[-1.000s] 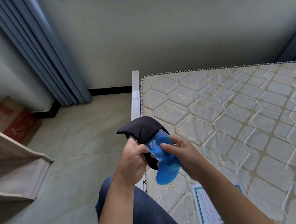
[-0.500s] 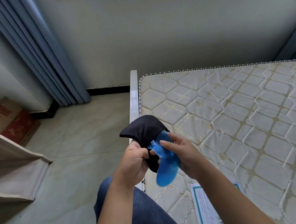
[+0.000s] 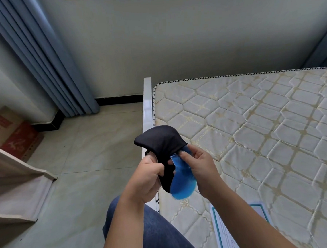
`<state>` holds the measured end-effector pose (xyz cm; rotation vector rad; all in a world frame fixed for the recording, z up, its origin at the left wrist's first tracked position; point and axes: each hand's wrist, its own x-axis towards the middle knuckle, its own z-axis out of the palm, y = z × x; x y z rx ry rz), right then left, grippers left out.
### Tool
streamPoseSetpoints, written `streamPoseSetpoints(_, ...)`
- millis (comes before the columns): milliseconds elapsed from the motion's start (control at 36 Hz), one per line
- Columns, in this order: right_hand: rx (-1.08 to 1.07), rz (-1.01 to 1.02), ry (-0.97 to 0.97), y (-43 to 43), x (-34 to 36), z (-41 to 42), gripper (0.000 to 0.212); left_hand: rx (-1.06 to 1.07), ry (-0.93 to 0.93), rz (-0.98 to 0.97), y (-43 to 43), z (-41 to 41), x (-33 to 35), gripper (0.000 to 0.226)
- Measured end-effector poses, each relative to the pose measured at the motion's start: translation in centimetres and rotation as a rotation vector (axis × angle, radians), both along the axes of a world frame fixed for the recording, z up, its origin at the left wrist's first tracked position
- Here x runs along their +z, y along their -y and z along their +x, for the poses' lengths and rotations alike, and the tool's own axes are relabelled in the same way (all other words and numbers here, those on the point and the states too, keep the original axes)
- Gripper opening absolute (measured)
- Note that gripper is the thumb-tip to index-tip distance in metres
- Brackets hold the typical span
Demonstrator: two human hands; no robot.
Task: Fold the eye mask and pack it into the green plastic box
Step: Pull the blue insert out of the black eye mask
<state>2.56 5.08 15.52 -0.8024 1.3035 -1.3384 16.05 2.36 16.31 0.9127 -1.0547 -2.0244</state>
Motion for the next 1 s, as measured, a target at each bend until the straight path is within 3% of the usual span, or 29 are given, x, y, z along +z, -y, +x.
streamPoseSetpoints(111,-0.058,-0.016,-0.055,0.3,0.1,0.1,0.014,0.07,-0.062,0.011,0.1,-0.1,0.0,0.049)
streamPoseSetpoints(222,0.019,-0.049,-0.106,0.3,0.4,-0.3,0.007,0.117,-0.067,-0.025,0.2,0.3,-0.1,0.048)
streamPoseSetpoints(445,0.185,-0.047,0.066,0.4,0.6,-0.5,0.016,0.146,0.018,-0.056,0.2,-0.5,-0.4,0.048)
streamPoseSetpoints(611,0.089,-0.032,0.171,0.6,0.5,-1.2,0.017,0.119,0.064,-0.118,-0.1,-1.1,-0.6,0.062)
streamPoseSetpoints(806,0.218,-0.029,0.44,0.4,0.7,-0.9,0.021,0.053,0.044,-0.123,0.1,-1.1,-0.5,0.072)
streamPoseSetpoints(1000,0.358,0.062,0.356,0.4,1.1,-1.0,0.025,-0.061,0.26,-0.108,0.0,-0.3,-0.2,0.046)
